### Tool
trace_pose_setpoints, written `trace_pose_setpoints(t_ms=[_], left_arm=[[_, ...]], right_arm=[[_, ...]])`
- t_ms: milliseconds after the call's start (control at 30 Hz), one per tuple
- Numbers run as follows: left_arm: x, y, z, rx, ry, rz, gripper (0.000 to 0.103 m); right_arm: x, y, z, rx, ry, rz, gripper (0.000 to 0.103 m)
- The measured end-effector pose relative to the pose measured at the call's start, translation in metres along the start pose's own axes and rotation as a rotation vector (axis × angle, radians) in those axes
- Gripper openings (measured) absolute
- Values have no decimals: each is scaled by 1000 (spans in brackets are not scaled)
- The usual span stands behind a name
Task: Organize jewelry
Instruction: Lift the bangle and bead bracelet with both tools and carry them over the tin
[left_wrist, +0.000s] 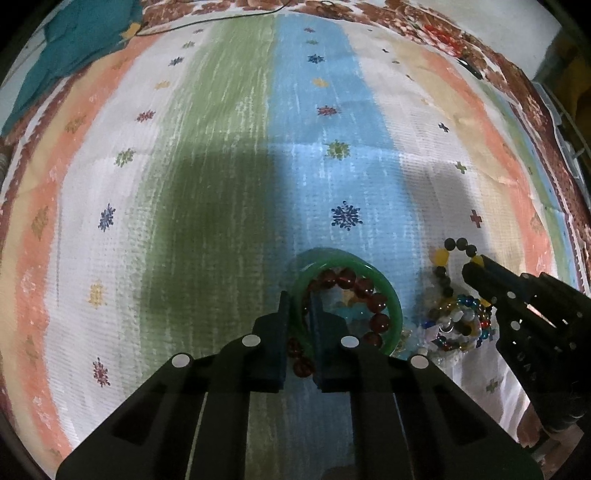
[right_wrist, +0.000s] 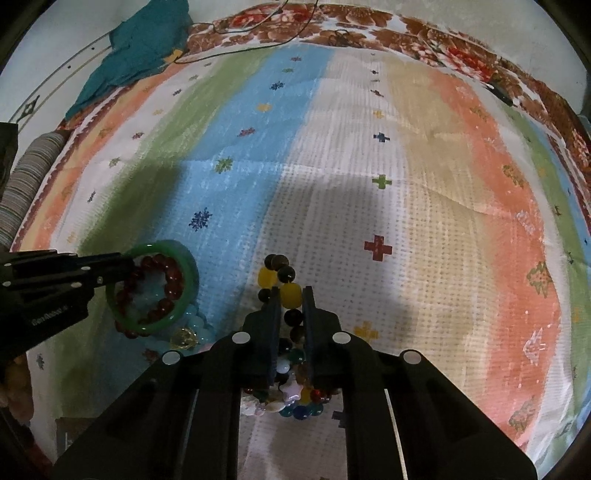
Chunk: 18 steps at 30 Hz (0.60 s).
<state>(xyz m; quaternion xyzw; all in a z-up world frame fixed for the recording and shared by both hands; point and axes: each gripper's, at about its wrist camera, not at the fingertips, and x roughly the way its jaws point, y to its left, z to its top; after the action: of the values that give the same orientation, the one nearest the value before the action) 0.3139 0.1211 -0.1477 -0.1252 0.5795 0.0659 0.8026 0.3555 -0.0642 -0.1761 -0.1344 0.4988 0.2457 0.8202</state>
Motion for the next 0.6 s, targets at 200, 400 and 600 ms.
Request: trace_pose_setpoints(t_ms=[200,400,600], left_arm=[[-9,-6,0,25,-26,16,8],[-17,-12,-2,57,-50,39,8],[-29,-22,-3,117,-97,87,8]], right_arm=[[-9,0,-1,-2,-14,-9,12],[-17,0,-2,-3,-35,-28,12],[-30,-6,-4,35,-82,-42,12]])
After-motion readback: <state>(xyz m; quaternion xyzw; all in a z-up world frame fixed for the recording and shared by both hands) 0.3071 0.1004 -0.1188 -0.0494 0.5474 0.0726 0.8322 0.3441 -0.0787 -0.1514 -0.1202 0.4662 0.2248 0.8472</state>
